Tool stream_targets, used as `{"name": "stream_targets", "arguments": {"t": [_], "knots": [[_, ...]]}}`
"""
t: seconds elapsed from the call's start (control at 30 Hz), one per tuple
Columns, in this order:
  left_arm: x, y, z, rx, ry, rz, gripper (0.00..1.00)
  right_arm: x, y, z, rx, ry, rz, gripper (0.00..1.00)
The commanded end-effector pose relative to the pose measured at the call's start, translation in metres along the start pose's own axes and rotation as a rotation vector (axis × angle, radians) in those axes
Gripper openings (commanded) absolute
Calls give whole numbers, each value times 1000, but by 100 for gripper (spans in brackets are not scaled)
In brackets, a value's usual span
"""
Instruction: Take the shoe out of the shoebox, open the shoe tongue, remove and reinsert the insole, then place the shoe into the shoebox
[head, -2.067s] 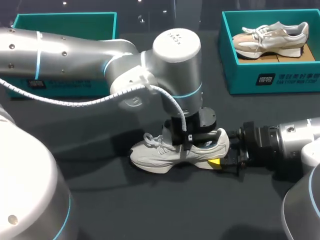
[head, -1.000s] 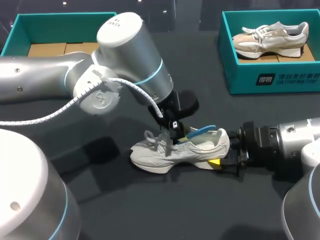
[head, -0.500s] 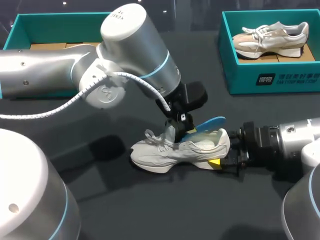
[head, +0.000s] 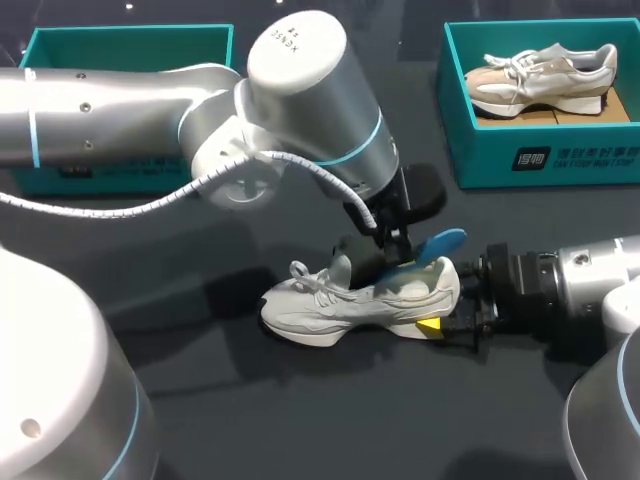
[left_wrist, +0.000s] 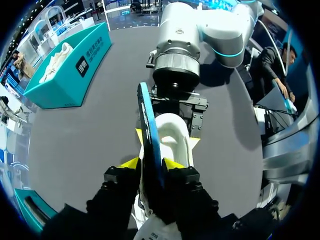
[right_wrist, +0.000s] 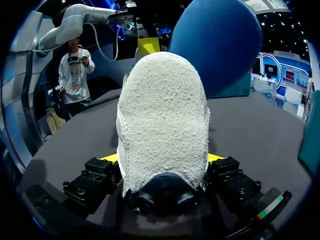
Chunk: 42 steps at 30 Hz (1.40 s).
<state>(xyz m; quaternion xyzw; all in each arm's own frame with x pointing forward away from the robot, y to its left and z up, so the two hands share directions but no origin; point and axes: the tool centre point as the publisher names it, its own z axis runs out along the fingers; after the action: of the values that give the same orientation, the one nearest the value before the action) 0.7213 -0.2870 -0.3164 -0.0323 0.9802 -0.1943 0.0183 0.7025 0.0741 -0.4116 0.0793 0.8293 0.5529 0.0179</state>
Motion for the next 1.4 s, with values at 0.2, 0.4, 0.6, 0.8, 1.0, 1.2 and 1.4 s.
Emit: {"name": "stream_targets", "arguments": {"t": [0.2,0.4,0.6,0.8,1.0,1.2,1.4], "knots": [[3,-1,-10,59,-23,-10,40,2,1,0,6,-1,1,0],[10,-7,-10,97,-55,2,42,2,1,0,6,-1,1,0],[17,-10,-6,135,-80,-1,46,2,1,0,6,-1,1,0],[19,-10,2,160,-92,-5,48,2,1,0,6,-1,1,0],[16,-14,10,187,-102,-9,71,2,1,0,6,-1,1,0],[14,-18,20,192,-123,-10,58,2,1,0,6,-1,1,0],[7,-19,27,194,-131,-13,52,2,1,0,6,-1,1,0]]}}
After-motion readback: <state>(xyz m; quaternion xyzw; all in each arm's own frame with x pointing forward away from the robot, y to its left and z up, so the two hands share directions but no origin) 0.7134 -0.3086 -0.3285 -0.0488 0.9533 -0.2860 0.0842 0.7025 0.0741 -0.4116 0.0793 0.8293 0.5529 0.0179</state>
